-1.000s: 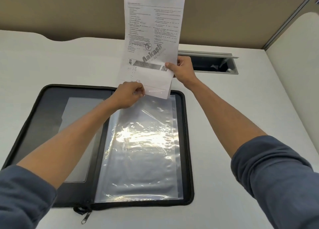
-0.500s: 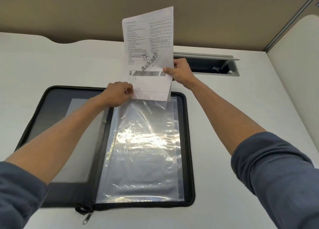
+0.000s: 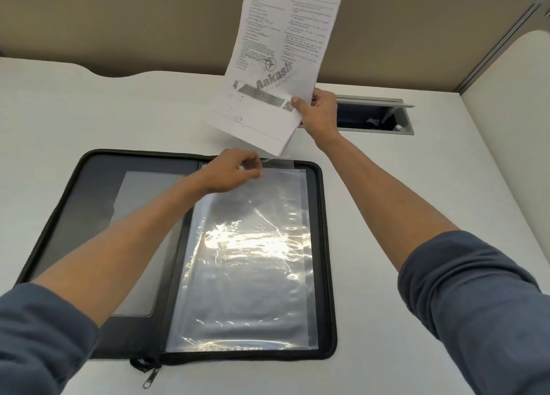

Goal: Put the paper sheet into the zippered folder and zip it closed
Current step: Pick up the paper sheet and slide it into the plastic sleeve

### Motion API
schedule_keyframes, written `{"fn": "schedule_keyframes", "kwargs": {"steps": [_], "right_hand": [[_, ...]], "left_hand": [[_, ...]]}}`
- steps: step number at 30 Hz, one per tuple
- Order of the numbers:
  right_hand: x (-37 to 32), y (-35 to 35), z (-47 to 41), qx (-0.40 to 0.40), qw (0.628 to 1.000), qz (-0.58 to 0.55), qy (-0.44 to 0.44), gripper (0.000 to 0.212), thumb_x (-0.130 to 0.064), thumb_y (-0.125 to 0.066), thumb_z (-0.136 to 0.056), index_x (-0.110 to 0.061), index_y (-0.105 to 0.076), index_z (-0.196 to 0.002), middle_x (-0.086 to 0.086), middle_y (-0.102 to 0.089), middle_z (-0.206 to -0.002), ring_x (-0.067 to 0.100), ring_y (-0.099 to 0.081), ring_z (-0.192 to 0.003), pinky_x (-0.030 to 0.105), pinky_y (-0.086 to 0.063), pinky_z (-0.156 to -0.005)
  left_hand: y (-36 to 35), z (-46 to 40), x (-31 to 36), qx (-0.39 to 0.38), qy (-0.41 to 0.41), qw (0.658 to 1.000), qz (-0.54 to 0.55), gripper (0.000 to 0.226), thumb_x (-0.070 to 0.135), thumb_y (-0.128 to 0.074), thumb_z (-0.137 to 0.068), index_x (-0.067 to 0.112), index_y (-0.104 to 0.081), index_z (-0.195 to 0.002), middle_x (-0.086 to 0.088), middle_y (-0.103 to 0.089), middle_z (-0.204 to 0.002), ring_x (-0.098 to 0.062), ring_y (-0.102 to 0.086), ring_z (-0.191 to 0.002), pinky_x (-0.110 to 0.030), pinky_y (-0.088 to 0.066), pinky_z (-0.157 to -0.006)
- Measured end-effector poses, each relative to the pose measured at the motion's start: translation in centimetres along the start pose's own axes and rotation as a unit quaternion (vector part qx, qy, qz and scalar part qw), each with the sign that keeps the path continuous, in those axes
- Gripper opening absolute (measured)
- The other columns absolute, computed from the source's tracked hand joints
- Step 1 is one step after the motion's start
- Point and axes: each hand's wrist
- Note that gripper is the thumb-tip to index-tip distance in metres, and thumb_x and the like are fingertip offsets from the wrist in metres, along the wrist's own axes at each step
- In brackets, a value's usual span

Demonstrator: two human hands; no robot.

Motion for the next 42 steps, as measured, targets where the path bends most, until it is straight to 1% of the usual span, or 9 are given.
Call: {"fn": "schedule_keyframes", "kwargs": {"steps": [3, 6, 11, 14, 19, 25, 33, 38, 42], "right_hand": [[-0.2, -0.2, 0.1, 0.031, 0.999, -0.031, -0.006, 0.018, -0.005, -0.066, -0.088, -0.001, -0.069, -0.104, 0.006, -0.072, -0.093, 0.021, -0.07, -0.083, 0.033, -0.061, -0.063], [-0.1, -0.3, 0.3, 0.042, 0.998, -0.05, -0.009, 0.019, -0.006, -0.066, -0.088, -0.001, -0.069, -0.106, 0.008, -0.073, -0.098, 0.016, -0.069, -0.081, 0.021, -0.056, -0.061], [1.1, -0.7, 0.6, 0.042, 0.999, -0.019, -0.026, 0.021, -0.01, -0.068, -0.088, 0.0, -0.069, -0.106, 0.011, -0.073, -0.106, 0.022, -0.071, -0.089, 0.033, -0.06, -0.069], [1.8, -0.9, 1.1, 0.032, 0.999, 0.004, -0.026, 0.022, -0.01, -0.067, -0.089, 0.0, -0.068, -0.107, 0.013, -0.072, -0.108, 0.025, -0.07, -0.093, 0.031, -0.058, -0.067], [2.4, -1.0, 2.1, 0.02, 0.999, 0.046, -0.017, 0.023, -0.009, -0.065, -0.091, 0.0, -0.067, -0.111, 0.014, -0.069, -0.117, 0.024, -0.069, -0.096, 0.033, -0.06, -0.076], [2.5, -0.8, 2.3, 0.011, 0.997, 0.081, 0.011, 0.022, -0.009, -0.064, -0.091, 0.0, -0.068, -0.111, 0.011, -0.071, -0.113, 0.019, -0.068, -0.091, 0.013, -0.054, -0.064], [2.5, -0.4, 2.4, 0.002, 0.993, 0.109, 0.038, 0.021, -0.01, -0.063, -0.092, 0.0, -0.068, -0.109, 0.01, -0.071, -0.113, 0.016, -0.065, -0.087, 0.007, -0.05, -0.059], [2.3, -0.3, 2.2, -0.028, 0.995, 0.09, 0.035, 0.021, -0.01, -0.067, -0.088, -0.001, -0.07, -0.107, 0.011, -0.073, -0.106, 0.023, -0.07, -0.089, 0.037, -0.06, -0.079], [2.3, 0.4, 2.0, -0.058, 0.994, 0.086, 0.026, 0.023, -0.012, -0.068, -0.087, -0.001, -0.071, -0.107, 0.012, -0.074, -0.101, 0.03, -0.071, -0.089, 0.044, -0.06, -0.077]], "left_hand": [[-1.5, -0.4, 0.8, 0.029, -0.04, 0.999, 0.005, 0.012, 0.02, -0.06, -0.094, 0.012, -0.068, -0.097, -0.001, -0.07, -0.095, -0.016, -0.064, -0.094, -0.027, -0.047, -0.087], [-2.5, -0.3, 1.0, 0.043, -0.058, 0.997, 0.005, 0.011, 0.015, -0.061, -0.092, 0.011, -0.07, -0.097, 0.001, -0.071, -0.094, -0.014, -0.064, -0.091, -0.025, -0.048, -0.085], [-3.0, 0.1, 1.2, 0.063, -0.061, 0.996, 0.004, 0.01, 0.014, -0.063, -0.09, 0.01, -0.072, -0.095, 0.001, -0.072, -0.091, -0.012, -0.065, -0.088, -0.027, -0.05, -0.086], [-3.0, 0.3, 1.4, 0.085, -0.052, 0.995, 0.014, 0.009, 0.012, -0.066, -0.087, 0.009, -0.074, -0.092, 0.0, -0.073, -0.086, -0.012, -0.067, -0.086, -0.027, -0.051, -0.085], [-2.8, 0.7, 1.3, 0.088, -0.035, 0.995, 0.031, 0.009, 0.012, -0.07, -0.084, 0.009, -0.075, -0.092, 0.0, -0.075, -0.083, -0.01, -0.069, -0.083, -0.022, -0.051, -0.084], [-2.5, 0.8, 1.2, 0.082, -0.033, 0.996, 0.032, 0.008, 0.011, -0.071, -0.082, 0.009, -0.076, -0.088, 0.001, -0.075, -0.077, -0.008, -0.069, -0.076, -0.024, -0.054, -0.083], [-2.4, 0.4, 1.5, 0.059, -0.01, 0.998, 0.038, 0.008, 0.004, -0.065, -0.079, 0.007, -0.072, -0.082, -0.001, -0.073, -0.075, -0.014, -0.068, -0.076, -0.03, -0.054, -0.083], [-2.4, -0.4, 1.7, 0.052, 0.0, 0.998, 0.041, 0.01, 0.005, -0.062, -0.082, 0.01, -0.068, -0.088, -0.001, -0.07, -0.082, -0.018, -0.065, -0.082, -0.029, -0.051, -0.08], [-1.9, -0.8, 1.2, 0.058, -0.005, 0.998, 0.011, 0.008, 0.013, -0.064, -0.083, 0.012, -0.068, -0.09, 0.001, -0.07, -0.085, -0.017, -0.065, -0.083, -0.031, -0.052, -0.081]]}}
Point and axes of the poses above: each hand's wrist, its own z-axis away from the middle knuckle, its own y-axis out of the back of the hand, x = y × z
